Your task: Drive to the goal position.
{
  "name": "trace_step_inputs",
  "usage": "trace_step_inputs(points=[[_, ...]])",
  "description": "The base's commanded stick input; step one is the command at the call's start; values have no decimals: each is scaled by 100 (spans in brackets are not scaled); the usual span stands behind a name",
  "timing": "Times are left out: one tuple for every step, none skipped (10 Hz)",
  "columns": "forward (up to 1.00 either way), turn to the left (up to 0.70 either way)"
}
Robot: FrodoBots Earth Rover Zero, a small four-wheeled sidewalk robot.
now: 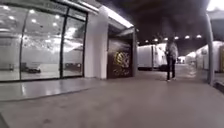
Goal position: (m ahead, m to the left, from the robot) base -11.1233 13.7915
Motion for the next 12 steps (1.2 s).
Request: trace_step_inputs(points=[[0,70],[0,70],[0,70],[0,70],[0,70],[0,70],[0,70],[0,70],[0,70],[0,70],[0,70],[0,70]])
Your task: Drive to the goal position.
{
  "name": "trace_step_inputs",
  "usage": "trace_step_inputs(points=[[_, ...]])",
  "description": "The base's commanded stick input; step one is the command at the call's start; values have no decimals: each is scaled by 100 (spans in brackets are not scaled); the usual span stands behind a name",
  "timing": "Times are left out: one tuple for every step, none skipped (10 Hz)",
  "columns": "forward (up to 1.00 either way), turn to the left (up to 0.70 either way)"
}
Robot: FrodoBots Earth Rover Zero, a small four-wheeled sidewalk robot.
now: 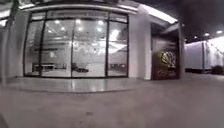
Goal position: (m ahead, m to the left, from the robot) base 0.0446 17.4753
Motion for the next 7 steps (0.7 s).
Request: trace_step_inputs(points=[[0,70],[0,70],[0,70],[0,70],[0,70],[0,70],[0,70]])
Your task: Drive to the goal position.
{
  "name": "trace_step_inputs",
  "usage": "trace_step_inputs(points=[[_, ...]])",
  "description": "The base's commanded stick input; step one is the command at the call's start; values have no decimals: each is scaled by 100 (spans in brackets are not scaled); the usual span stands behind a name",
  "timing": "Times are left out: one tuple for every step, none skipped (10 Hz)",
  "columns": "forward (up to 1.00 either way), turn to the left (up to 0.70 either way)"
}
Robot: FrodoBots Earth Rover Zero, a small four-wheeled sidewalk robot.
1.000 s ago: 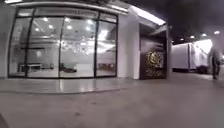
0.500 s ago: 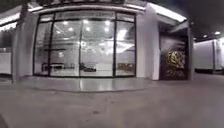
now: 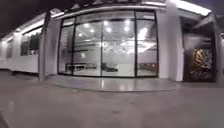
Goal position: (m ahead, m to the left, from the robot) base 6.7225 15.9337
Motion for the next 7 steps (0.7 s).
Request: trace_step_inputs(points=[[0,70],[0,70],[0,70],[0,70],[0,70],[0,70],[0,70]])
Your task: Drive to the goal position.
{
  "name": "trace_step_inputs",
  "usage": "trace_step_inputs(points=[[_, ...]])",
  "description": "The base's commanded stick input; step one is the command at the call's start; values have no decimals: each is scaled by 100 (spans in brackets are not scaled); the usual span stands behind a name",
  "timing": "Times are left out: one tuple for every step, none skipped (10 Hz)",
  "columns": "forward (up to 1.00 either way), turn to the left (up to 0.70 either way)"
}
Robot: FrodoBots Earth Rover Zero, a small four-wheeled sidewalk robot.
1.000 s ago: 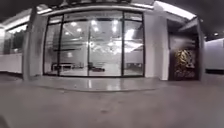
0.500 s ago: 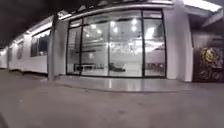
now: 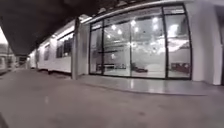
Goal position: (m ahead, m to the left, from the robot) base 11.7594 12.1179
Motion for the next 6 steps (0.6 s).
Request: trace_step_inputs(points=[[0,70],[0,70],[0,70],[0,28],[0,0],[0,0]])
